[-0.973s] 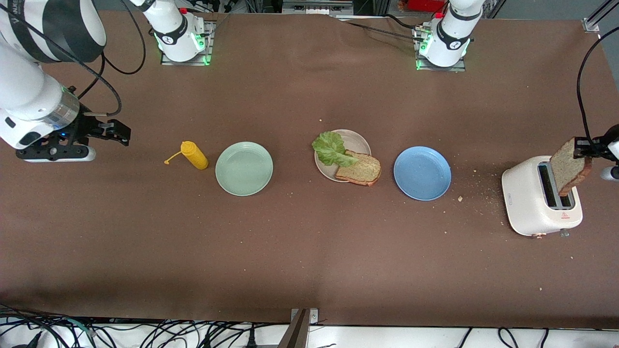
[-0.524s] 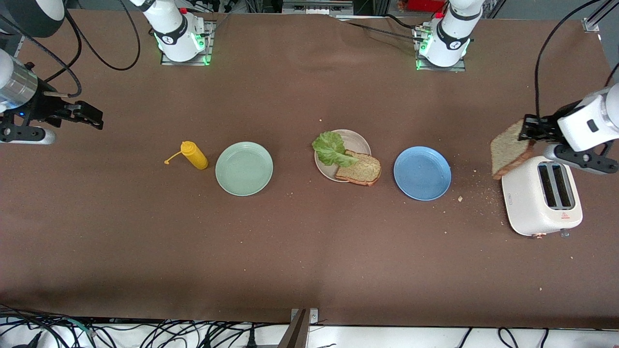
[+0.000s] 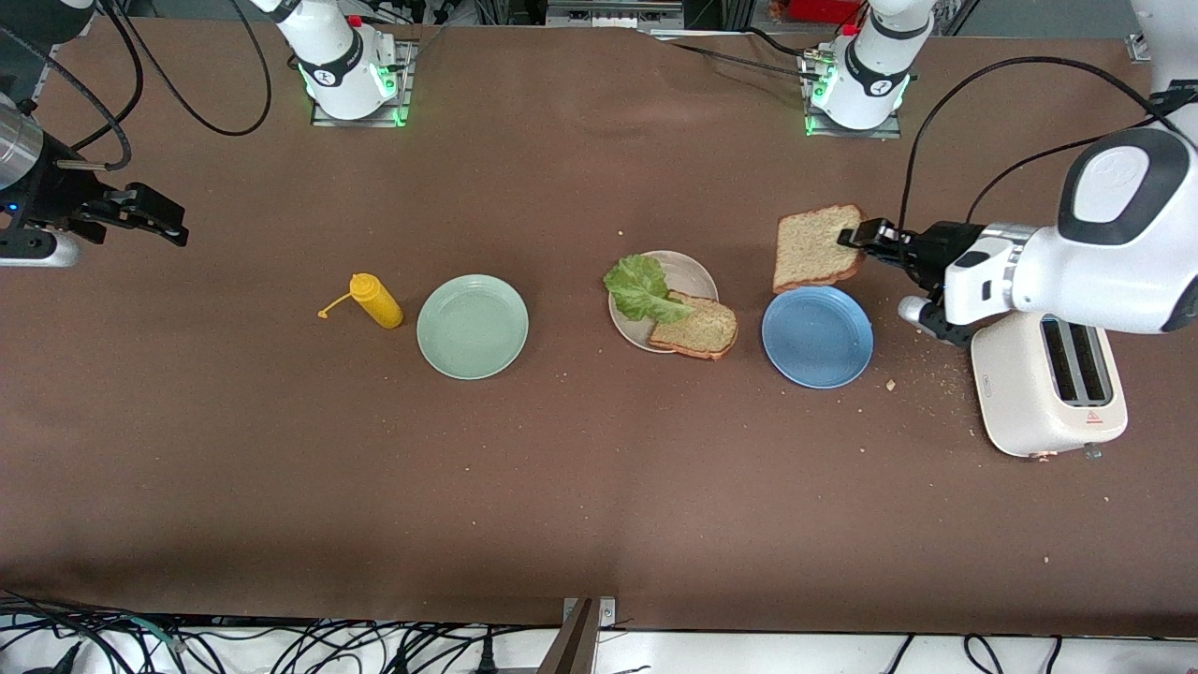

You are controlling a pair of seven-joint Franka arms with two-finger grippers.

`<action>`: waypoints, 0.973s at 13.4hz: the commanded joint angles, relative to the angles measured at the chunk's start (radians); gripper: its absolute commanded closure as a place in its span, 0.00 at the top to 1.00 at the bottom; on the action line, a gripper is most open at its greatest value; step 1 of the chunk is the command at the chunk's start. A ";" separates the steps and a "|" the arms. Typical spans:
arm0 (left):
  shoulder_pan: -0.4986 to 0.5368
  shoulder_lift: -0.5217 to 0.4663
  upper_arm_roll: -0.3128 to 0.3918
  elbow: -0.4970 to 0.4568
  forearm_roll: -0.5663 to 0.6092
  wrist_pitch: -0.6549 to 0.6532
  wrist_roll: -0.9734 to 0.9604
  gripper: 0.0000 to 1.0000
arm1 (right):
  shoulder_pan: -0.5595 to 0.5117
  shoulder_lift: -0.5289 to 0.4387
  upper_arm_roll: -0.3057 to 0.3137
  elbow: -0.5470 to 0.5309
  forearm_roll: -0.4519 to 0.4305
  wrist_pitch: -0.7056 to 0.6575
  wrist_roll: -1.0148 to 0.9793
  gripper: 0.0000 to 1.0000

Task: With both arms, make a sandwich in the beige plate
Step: 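Carry the bread slice with the left gripper over the beige plate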

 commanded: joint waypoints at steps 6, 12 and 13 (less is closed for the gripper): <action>-0.245 0.098 -0.009 -0.199 -0.043 0.577 0.054 0.00 | 0.037 0.019 -0.020 0.036 0.016 -0.023 -0.005 1.00; -0.257 0.098 -0.094 -0.395 -0.045 0.877 0.149 0.01 | 0.056 0.039 -0.012 0.036 0.022 -0.012 0.002 1.00; -0.254 0.103 -0.092 -0.393 -0.045 0.877 0.187 0.13 | 0.056 0.039 -0.012 0.036 0.024 -0.008 0.002 1.00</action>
